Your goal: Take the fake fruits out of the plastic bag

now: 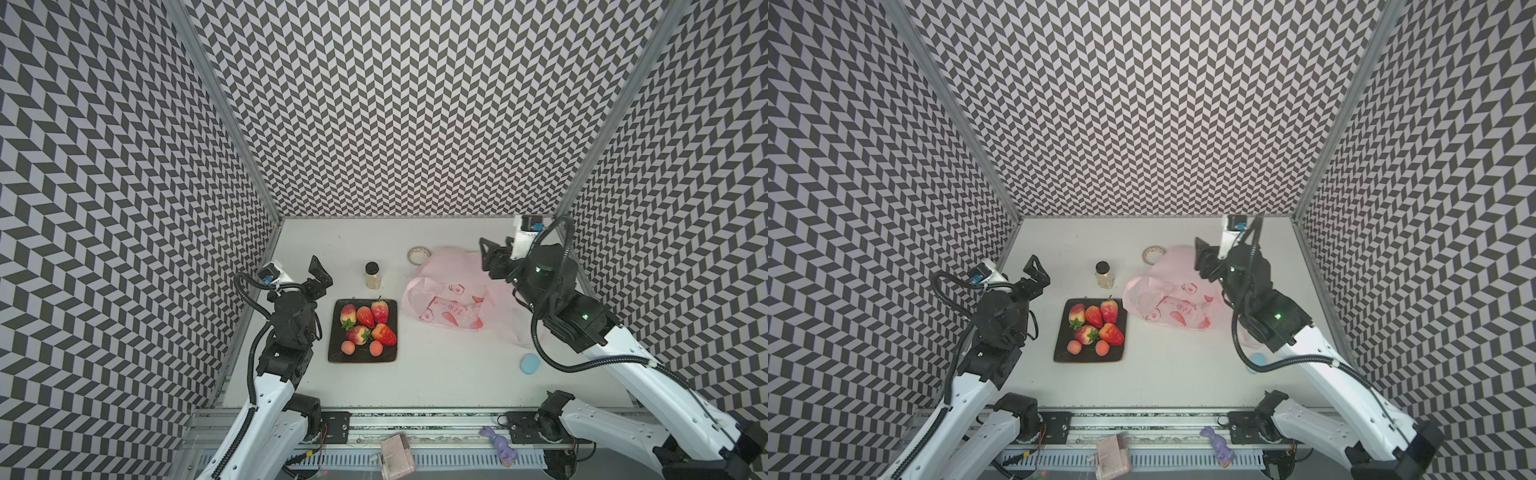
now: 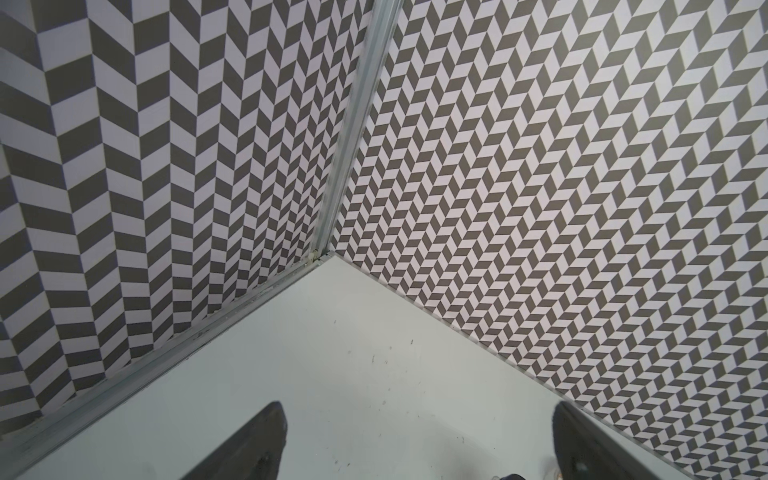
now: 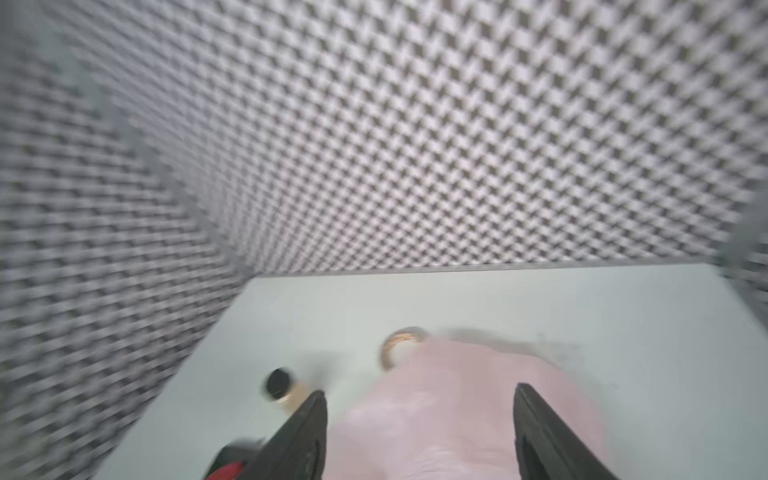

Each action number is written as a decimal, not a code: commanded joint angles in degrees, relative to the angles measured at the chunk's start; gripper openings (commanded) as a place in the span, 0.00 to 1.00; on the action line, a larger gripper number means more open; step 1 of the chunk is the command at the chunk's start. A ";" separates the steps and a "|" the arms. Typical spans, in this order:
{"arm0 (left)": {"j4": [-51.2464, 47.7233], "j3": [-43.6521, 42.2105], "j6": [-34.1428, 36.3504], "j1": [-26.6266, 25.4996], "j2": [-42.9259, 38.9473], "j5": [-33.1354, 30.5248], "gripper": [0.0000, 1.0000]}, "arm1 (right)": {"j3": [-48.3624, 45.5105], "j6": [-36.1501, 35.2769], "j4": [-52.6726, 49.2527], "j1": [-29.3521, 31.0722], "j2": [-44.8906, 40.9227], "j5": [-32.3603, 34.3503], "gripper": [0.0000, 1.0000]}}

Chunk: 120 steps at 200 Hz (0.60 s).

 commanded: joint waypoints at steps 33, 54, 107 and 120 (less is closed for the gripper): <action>6.19 -6.27 4.04 5.97 -0.53 0.77 1.00 | -17.35 1.56 17.70 -22.81 1.40 -3.71 0.73; 9.10 -9.85 5.05 7.64 -0.36 1.77 1.00 | -23.79 1.20 27.64 -26.96 3.93 -2.65 0.73; 20.95 -17.28 11.17 9.29 4.53 6.55 1.00 | -34.53 -9.47 53.14 -27.42 14.44 -7.50 0.77; 24.37 -18.39 12.68 9.27 7.03 8.23 1.00 | -35.40 -10.66 57.58 -27.45 17.88 -8.82 0.77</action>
